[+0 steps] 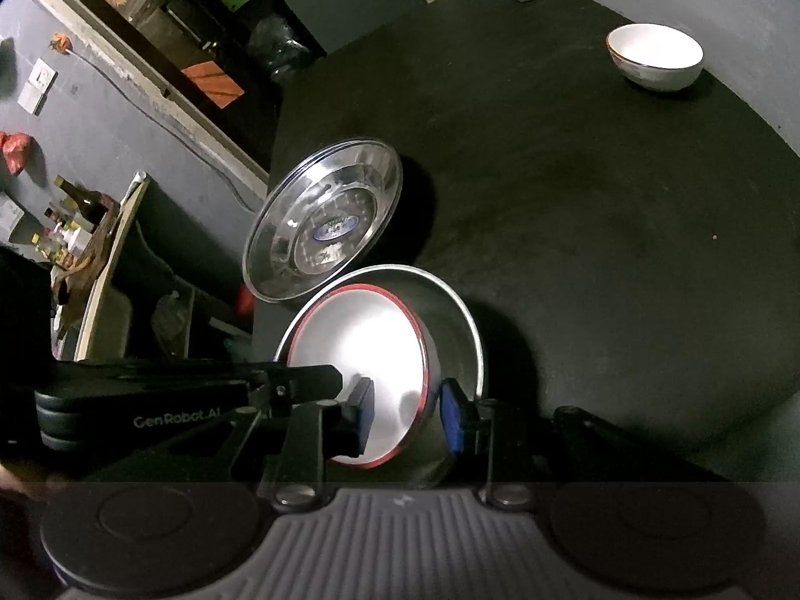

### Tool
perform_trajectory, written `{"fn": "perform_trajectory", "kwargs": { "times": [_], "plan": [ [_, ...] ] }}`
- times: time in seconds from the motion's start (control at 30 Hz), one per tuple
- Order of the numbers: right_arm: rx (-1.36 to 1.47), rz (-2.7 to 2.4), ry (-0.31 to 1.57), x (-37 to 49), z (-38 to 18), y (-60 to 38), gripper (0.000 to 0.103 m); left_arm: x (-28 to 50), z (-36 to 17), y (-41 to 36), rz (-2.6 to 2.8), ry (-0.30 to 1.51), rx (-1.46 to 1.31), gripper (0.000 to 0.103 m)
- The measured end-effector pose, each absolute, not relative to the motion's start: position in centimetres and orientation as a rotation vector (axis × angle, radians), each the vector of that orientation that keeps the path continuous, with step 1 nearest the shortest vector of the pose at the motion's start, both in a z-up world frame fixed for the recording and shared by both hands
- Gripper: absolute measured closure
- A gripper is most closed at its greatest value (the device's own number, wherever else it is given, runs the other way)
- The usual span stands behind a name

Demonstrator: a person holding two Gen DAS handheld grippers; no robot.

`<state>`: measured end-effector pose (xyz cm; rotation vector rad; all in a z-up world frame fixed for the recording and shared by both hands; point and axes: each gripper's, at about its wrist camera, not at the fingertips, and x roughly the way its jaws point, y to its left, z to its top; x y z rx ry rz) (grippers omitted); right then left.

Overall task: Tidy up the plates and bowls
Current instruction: 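Lower the white bowl into the steel bowl and open the left tool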

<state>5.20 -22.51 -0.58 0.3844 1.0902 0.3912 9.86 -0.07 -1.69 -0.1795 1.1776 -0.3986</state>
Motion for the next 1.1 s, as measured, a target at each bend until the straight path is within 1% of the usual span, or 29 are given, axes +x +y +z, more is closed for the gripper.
{"fn": "perform_trajectory", "kwargs": {
  "times": [0.17,0.47,0.6,0.73,0.8,0.97,1.07,1.1],
  "plan": [
    [0.378,0.395,1.096,5.5,-0.5,-22.4,0.069,9.9,-1.6,0.1,-0.388,1.179,-0.187,0.085],
    [0.362,0.396,1.1,5.7,-0.5,-22.2,0.067,9.9,-1.3,0.2,-0.381,1.183,-0.185,0.085],
    [0.353,0.393,1.094,5.6,-0.3,-22.2,0.066,10.0,-1.1,0.1,-0.381,1.181,-0.178,0.081],
    [0.341,0.391,1.085,5.7,-0.1,-22.2,0.064,10.1,-0.8,0.0,-0.387,1.168,-0.173,0.073],
    [0.337,0.393,1.08,5.6,0.1,-22.2,0.064,10.0,-0.5,0.0,-0.388,1.161,-0.169,0.071],
    [0.331,0.391,1.049,5.5,0.7,-22.7,0.058,10.0,0.2,0.1,-0.392,1.14,-0.174,0.064],
    [0.336,0.387,1.022,5.3,1.4,-23.2,0.055,10.1,1.0,0.1,-0.395,1.115,-0.175,0.053],
    [0.338,0.383,1.013,5.3,1.6,-23.4,0.053,10.1,1.3,0.0,-0.381,1.1,-0.16,0.042]
  ]
}}
